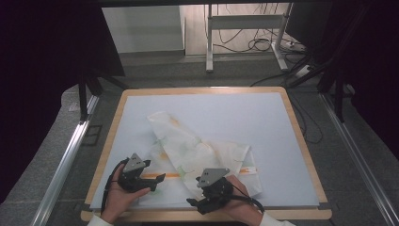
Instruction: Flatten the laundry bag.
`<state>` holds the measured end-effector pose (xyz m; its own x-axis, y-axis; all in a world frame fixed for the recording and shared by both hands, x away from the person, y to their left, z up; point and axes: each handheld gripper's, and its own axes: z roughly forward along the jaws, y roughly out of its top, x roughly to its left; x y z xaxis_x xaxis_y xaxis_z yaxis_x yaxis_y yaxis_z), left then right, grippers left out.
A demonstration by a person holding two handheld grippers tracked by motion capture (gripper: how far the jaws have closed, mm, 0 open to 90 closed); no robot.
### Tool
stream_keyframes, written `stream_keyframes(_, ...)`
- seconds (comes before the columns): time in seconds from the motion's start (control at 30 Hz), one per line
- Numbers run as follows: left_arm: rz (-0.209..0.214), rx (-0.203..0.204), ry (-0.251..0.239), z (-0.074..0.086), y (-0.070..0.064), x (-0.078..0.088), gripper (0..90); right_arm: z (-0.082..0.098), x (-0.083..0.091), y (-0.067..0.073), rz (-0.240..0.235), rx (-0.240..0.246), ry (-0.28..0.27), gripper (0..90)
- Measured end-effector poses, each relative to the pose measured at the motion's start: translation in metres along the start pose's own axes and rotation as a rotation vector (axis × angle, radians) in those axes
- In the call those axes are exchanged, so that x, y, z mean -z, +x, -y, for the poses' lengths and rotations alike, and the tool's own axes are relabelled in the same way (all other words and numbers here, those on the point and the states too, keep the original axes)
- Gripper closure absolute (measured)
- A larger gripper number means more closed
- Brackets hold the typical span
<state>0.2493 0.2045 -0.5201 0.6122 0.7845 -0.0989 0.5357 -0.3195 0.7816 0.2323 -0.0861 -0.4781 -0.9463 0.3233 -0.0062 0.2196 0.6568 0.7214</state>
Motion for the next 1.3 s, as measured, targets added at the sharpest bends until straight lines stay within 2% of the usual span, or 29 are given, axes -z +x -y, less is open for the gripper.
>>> stream_keyframes(0.17,-0.003,0.001,-0.007,0.0,0.0,0.0,19.5,0.012,0.006,0.01,0.005,0.011,0.021,26.6)
stream_keyframes(0.27,-0.002,0.005,-0.009,0.0,0.0,0.001,19.5,0.022,0.009,0.014,0.022,0.015,0.037,27.0)
stream_keyframes(0.33,0.0,0.004,-0.005,0.0,-0.001,0.0,19.5,0.031,0.007,0.012,0.054,0.029,0.068,30.8)
stream_keyframes(0.47,0.003,-0.003,0.003,0.0,-0.001,-0.001,19.5,0.036,0.004,0.004,0.115,0.026,0.091,50.7)
stream_keyframes(0.5,0.003,-0.003,0.003,0.0,-0.001,-0.001,19.5,0.036,0.004,0.004,0.115,0.026,0.091,50.7)
stream_keyframes(0.7,0.01,-0.01,0.016,0.001,-0.003,-0.005,19.5,0.038,0.007,-0.015,0.114,-0.01,0.081,83.7)
stream_keyframes(0.77,0.01,-0.014,0.015,0.001,-0.005,-0.006,19.8,0.038,0.008,-0.02,0.11,-0.015,0.067,86.3)
stream_keyframes(1.07,0.013,-0.037,0.038,0.001,-0.009,-0.013,21.0,0.035,0.012,-0.038,0.116,-0.043,0.041,87.1)
stream_keyframes(1.2,0.013,-0.041,0.047,0.001,-0.009,-0.014,20.9,0.033,0.018,-0.046,0.134,-0.054,0.02,87.1)
stream_keyframes(1.3,0.014,-0.048,0.058,0.002,-0.01,-0.016,20.9,0.029,0.03,-0.061,0.174,-0.072,-0.013,87.2)
